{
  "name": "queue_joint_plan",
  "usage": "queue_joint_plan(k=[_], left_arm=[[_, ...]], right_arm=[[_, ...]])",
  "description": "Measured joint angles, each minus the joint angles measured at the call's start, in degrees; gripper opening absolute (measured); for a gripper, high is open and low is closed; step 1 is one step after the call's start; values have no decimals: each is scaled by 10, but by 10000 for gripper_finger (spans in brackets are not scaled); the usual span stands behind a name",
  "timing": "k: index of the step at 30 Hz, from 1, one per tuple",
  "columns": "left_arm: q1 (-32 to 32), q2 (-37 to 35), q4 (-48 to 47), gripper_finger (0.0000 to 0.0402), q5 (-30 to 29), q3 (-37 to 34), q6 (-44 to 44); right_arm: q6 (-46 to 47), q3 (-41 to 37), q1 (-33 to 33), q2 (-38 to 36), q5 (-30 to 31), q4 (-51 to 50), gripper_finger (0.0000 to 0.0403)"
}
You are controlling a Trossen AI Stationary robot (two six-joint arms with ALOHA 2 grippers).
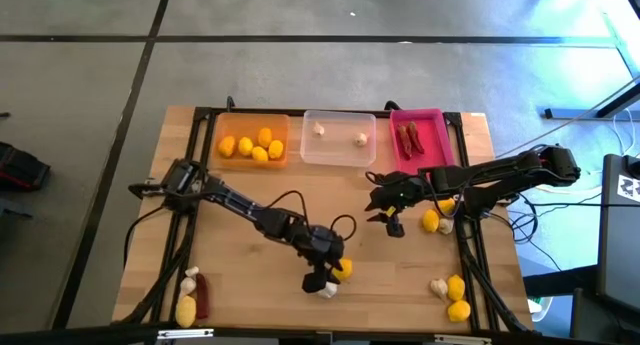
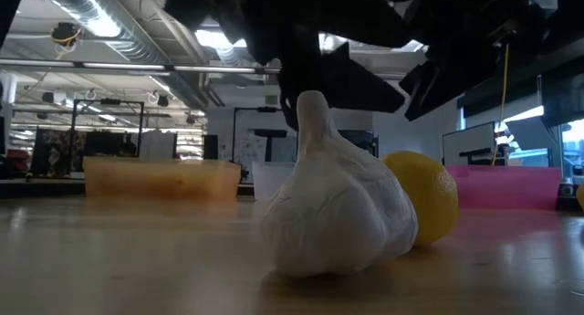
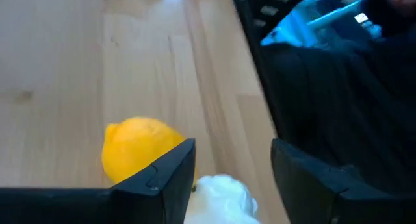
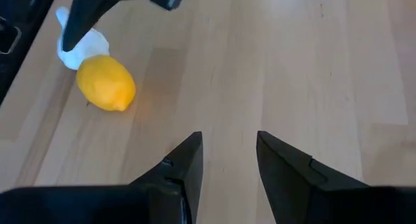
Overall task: Sort produce into baskets
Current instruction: Put the yellow lemon into the orange bin
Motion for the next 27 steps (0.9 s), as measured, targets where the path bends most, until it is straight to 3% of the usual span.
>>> queue_joint_plan(k=[8,17,27], left_arm=[[31,19,0,150,70,0,21],[49,25,-28,103,73,0,38],[27,24,23,79,-44,0,143]], right_arm=[[1,0,0,0,9,-3,138],[16,0,0,0,9,-17,138],[16,0,0,0,9,-17,138]])
